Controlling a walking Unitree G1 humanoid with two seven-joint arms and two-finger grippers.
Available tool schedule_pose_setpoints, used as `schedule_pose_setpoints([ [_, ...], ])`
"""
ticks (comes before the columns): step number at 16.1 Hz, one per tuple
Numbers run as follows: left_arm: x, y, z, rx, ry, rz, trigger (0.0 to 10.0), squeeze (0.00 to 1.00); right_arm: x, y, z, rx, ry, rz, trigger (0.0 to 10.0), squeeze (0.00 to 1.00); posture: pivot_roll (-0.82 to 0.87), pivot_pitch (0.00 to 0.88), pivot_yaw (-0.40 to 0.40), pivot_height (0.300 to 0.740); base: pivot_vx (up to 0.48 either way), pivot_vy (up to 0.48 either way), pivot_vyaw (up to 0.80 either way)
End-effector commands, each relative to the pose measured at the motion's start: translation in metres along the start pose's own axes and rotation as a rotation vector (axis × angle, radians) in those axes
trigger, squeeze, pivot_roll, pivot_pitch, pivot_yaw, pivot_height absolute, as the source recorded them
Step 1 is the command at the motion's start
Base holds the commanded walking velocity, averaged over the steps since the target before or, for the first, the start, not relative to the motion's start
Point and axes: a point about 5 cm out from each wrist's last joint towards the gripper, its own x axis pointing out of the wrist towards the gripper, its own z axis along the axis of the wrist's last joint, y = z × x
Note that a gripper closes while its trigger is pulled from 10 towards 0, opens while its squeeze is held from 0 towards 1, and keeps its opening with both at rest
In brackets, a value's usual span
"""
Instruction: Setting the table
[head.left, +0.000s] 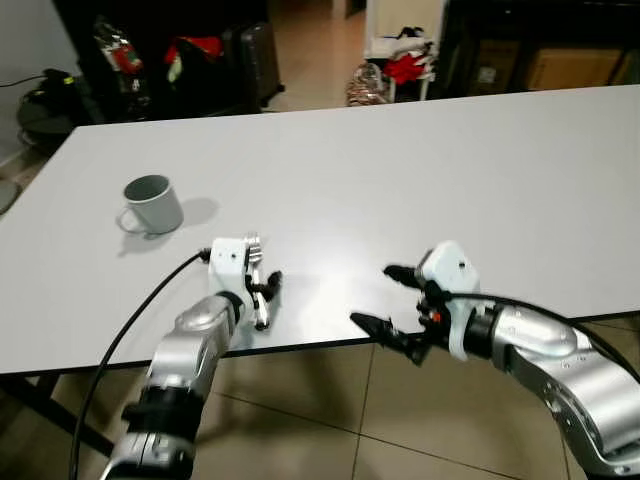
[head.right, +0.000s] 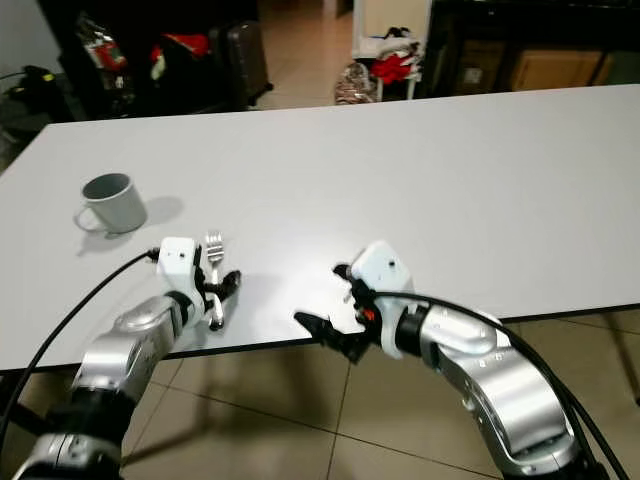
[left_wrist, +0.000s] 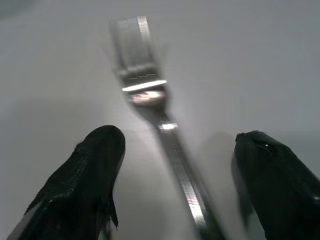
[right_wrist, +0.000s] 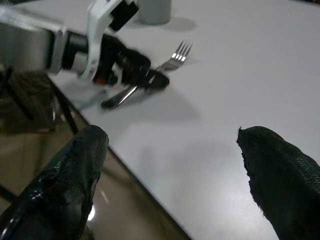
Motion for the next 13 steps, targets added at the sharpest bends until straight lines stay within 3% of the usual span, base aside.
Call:
schedule_pose_setpoints([
  [1, 0.002, 0.007, -0.005, -0.002, 0.032, 0.047, 0.0, 0.00, -0.001, 0.005, 0.003, -0.019, -0.011, 0.032, 10.0, 0.00, -0.12, 0.000, 0.120, 0.740, 0.000, 0.000, 0.00],
  [6, 0.010, 0.009, -0.002, 0.012, 0.049, 0.056, 0.0, 0.00, -0.001, 0.008, 0.001, -0.056, 0.003, 0.075, 10.0, 0.00, -0.11, 0.000, 0.125, 0.740, 0.000, 0.000, 0.00],
  [13, 0.011, 0.018, -0.008, -0.063, 0.102, 0.109, 0.0, 0.00, 0.000, 0.011, -0.001, -0.072, 0.018, 0.117, 10.0, 0.00, -0.10, 0.000, 0.128, 0.740, 0.000, 0.000, 0.00],
])
